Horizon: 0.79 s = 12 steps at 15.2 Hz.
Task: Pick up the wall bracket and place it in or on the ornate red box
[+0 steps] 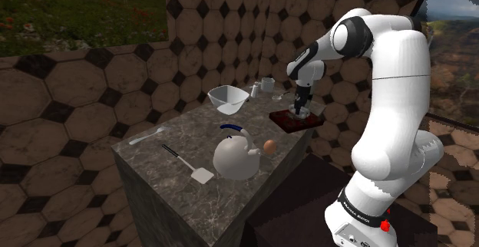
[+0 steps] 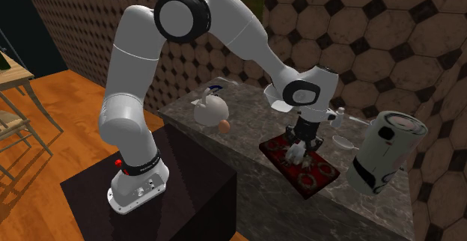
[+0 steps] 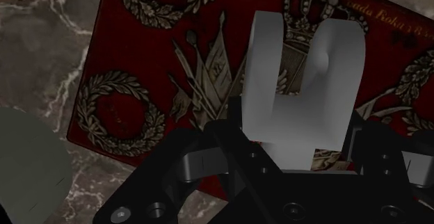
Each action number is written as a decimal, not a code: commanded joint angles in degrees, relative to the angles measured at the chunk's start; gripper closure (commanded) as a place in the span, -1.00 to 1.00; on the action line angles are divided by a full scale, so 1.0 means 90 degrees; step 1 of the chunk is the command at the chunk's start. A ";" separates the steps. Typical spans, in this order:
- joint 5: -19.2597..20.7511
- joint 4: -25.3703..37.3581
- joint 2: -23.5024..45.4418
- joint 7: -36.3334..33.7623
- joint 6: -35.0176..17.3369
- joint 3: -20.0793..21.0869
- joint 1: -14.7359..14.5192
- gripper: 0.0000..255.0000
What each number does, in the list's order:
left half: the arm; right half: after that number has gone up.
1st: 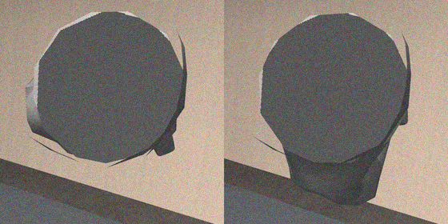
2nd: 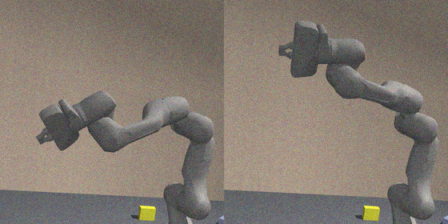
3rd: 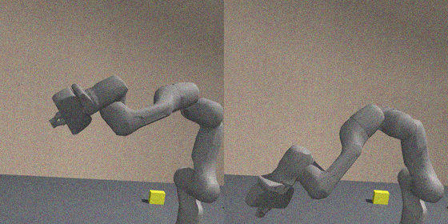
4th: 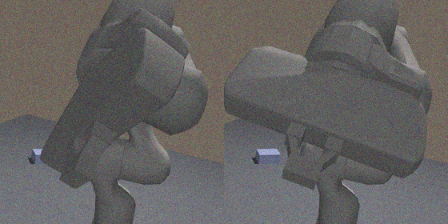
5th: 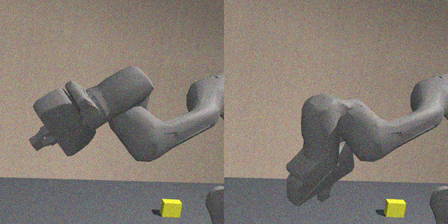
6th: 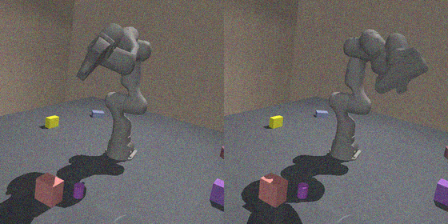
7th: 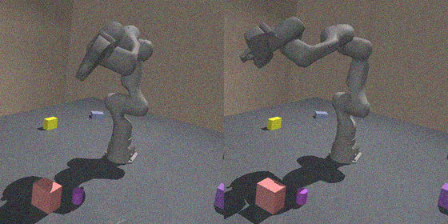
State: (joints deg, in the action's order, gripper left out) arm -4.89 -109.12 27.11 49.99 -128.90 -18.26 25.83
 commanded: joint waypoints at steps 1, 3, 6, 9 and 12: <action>0.0000 0.0000 0.0000 0.0000 -0.0001 0.0000 0.0000 -1.00; 0.0000 0.0000 0.0000 0.0000 -0.0001 0.0000 0.0000 -1.00; 0.0000 0.0000 0.0000 0.0000 -0.0001 0.0000 0.0000 -1.00; 0.0120 0.0219 -0.0331 -0.0078 0.0538 -0.0065 -0.0069 -1.00; 0.0149 0.0289 -0.0409 -0.0097 0.0683 -0.0078 -0.0084 -1.00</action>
State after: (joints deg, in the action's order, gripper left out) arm -3.61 -106.78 23.53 49.13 -123.18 -18.93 25.08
